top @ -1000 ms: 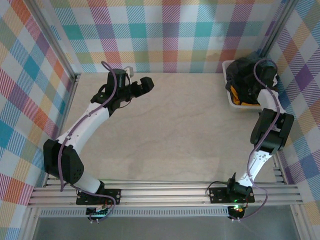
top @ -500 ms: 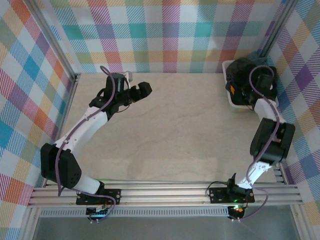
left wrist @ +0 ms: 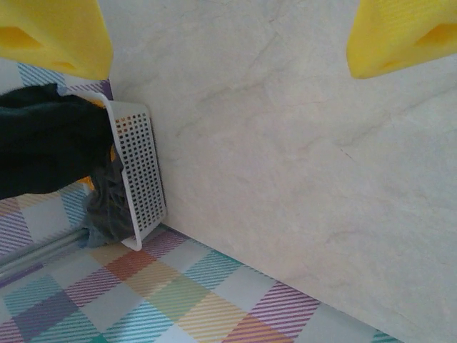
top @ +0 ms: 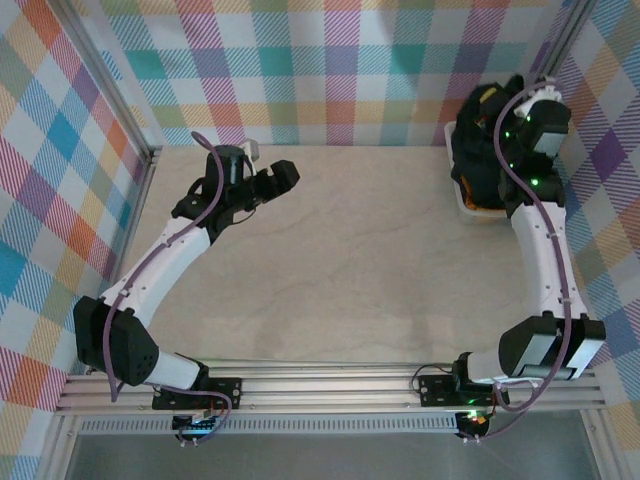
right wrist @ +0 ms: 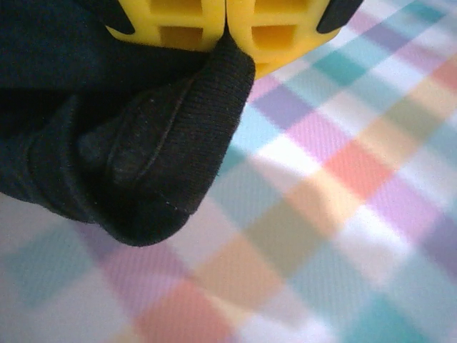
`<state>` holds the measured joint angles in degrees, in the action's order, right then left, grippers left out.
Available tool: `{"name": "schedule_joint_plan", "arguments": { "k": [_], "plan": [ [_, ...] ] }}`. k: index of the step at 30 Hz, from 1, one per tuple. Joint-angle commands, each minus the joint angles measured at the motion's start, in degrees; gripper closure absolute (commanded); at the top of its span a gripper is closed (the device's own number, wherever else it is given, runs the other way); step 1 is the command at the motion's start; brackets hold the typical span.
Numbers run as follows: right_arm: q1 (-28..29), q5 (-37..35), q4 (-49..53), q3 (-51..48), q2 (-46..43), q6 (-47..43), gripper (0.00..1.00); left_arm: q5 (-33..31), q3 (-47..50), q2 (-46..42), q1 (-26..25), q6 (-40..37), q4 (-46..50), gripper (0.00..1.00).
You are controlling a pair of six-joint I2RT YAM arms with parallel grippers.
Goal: Fold and stack the t-shirts
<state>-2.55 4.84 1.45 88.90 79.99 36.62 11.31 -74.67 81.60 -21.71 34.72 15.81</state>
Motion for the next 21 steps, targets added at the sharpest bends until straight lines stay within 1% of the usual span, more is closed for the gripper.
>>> {"name": "schedule_joint_plan", "arguments": {
  "k": [1,3,6,9,11,13,15,17,18,19,20,21],
  "plan": [
    [4.32,7.56,-6.63,11.02,-3.08,-3.04,1.00,-5.75,-1.93,-4.01,-0.60,0.16,3.76,0.15],
    [7.23,9.49,-5.66,15.26,-3.08,-3.22,1.00,-8.49,-1.61,-5.72,-0.60,0.08,5.18,0.15],
    [12.42,12.58,-3.95,18.64,-2.14,-2.53,1.00,-12.22,-1.26,-8.26,-0.61,0.44,7.30,0.15],
    [18.99,14.01,0.64,18.48,-0.09,-3.66,1.00,-17.29,-1.32,-10.97,-0.59,0.71,10.94,0.13],
    [22.42,13.19,1.50,13.00,0.51,-3.57,1.00,-21.91,-1.60,-12.69,-0.54,1.40,15.04,0.12],
    [24.23,13.86,0.69,6.59,1.12,-1.54,1.00,-23.77,-1.01,-14.48,-0.60,0.85,16.68,0.12],
    [24.78,11.85,1.72,-0.27,1.16,0.56,1.00,-23.93,0.23,-16.26,-0.48,0.49,16.79,0.12],
    [24.74,6.90,4.85,-8.52,0.17,1.62,1.00,-22.46,1.26,-17.10,-0.54,-0.11,17.19,0.12],
    [24.57,4.84,7.02,-11.66,-0.23,2.10,0.97,-21.40,1.58,-16.97,-0.49,-0.38,17.76,0.12],
    [23.98,3.23,9.75,-15.35,-0.76,3.52,0.84,-19.73,2.10,-16.73,-0.48,-0.75,18.08,0.12],
    [23.36,3.01,9.99,-19.86,-1.93,4.46,0.68,-17.40,2.75,-16.44,-0.60,-1.20,17.91,0.12],
    [23.28,1.75,10.09,-23.46,-3.71,5.05,0.55,-15.05,3.58,-16.08,-0.61,-1.59,17.14,0.13]
  ]
}}
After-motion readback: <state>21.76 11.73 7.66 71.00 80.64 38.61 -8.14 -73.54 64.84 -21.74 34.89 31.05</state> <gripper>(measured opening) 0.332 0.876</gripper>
